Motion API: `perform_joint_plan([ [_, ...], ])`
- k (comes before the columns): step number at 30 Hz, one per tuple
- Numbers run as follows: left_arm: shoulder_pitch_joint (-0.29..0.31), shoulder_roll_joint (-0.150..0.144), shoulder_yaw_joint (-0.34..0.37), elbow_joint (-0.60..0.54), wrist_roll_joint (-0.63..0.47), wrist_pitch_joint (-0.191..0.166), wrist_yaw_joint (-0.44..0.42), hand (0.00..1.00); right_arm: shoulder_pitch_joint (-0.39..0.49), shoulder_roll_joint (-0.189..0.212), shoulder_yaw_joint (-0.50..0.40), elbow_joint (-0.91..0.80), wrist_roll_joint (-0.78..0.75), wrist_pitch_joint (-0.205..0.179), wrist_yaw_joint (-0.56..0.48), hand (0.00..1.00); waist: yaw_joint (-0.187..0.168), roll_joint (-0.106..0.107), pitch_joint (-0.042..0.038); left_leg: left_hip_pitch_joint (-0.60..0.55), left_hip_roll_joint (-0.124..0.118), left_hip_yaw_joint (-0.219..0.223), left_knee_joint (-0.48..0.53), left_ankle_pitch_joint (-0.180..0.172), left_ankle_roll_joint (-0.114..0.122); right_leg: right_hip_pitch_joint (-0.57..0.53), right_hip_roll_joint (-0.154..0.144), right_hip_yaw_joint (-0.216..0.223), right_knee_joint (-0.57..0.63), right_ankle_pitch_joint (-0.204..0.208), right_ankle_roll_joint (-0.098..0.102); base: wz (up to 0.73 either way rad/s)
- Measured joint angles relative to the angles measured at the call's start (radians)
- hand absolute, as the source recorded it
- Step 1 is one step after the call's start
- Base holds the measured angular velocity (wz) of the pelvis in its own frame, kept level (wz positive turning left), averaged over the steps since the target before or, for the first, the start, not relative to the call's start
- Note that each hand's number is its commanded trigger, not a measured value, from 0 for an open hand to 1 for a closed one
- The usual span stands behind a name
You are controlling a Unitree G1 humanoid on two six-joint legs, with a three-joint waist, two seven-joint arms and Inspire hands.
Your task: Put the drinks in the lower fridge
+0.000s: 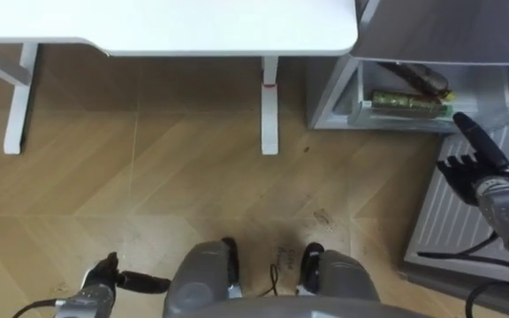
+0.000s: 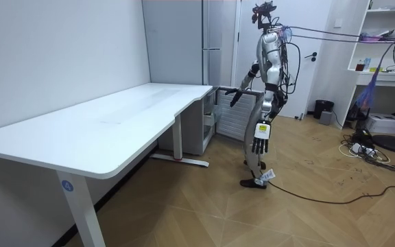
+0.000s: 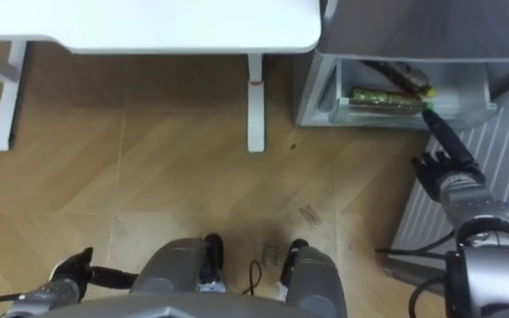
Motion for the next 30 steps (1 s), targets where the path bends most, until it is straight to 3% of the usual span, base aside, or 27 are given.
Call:
perform_joint_plan([
  [6,0.009,-0.001,-0.011,0.0,-0.002,0.013,0.022,0.0,-0.029,-0.016,0.0,-0.013,0.044,-0.008,-0.006,0.0,0.008,-0.013,0.0055,-0.222,-0.002,-0.003,0.291,-0.112,0.001,-0.24,-0.042,0.032,0.327,-0.136,-0.004,0.07],
  [9,0.012,0.0,-0.015,0.0,0.001,0.013,0.023,0.0,-0.05,-0.022,0.0,-0.045,0.032,-0.025,-0.007,0.0,0.013,-0.015,0.0059,-0.344,-0.004,-0.004,0.41,-0.144,0.0,-0.369,-0.059,0.048,0.456,-0.176,-0.014,0.08],
  [14,0.015,0.011,-0.017,-0.035,0.0,0.01,0.04,0.0,-0.095,-0.039,0.001,-0.111,0.038,-0.042,-0.003,0.0,0.006,-0.024,0.007,-0.511,-0.012,-0.016,0.553,-0.167,0.0,-0.531,-0.09,0.052,0.615,-0.223,-0.028,0.21],
  [18,0.016,0.016,-0.029,-0.062,0.002,0.006,0.042,0.0,-0.211,-0.072,0.02,-0.139,0.03,-0.052,-0.006,0.0,-0.014,-0.03,0.0079,-0.625,-0.021,-0.026,0.656,-0.182,-0.005,-0.639,-0.11,0.059,0.723,-0.249,-0.035,0.16],
  [24,0.051,0.028,-0.029,-0.113,0.002,-0.005,0.04,0.0,-0.261,-0.09,0.031,-0.172,0.02,-0.065,-0.059,0.0,-0.015,-0.061,0.0098,-0.694,-0.025,-0.05,0.714,-0.188,-0.01,-0.69,-0.124,0.044,0.778,-0.27,-0.039,0.08],
  [30,0.064,0.03,-0.02,-0.118,0.002,-0.01,0.031,0.0,-0.261,-0.094,0.051,-0.23,0.039,-0.088,-0.102,0.0,-0.013,-0.066,0.0103,-0.733,-0.022,-0.047,0.745,-0.193,-0.003,-0.731,-0.125,0.054,0.805,-0.27,-0.038,-0.01],
])
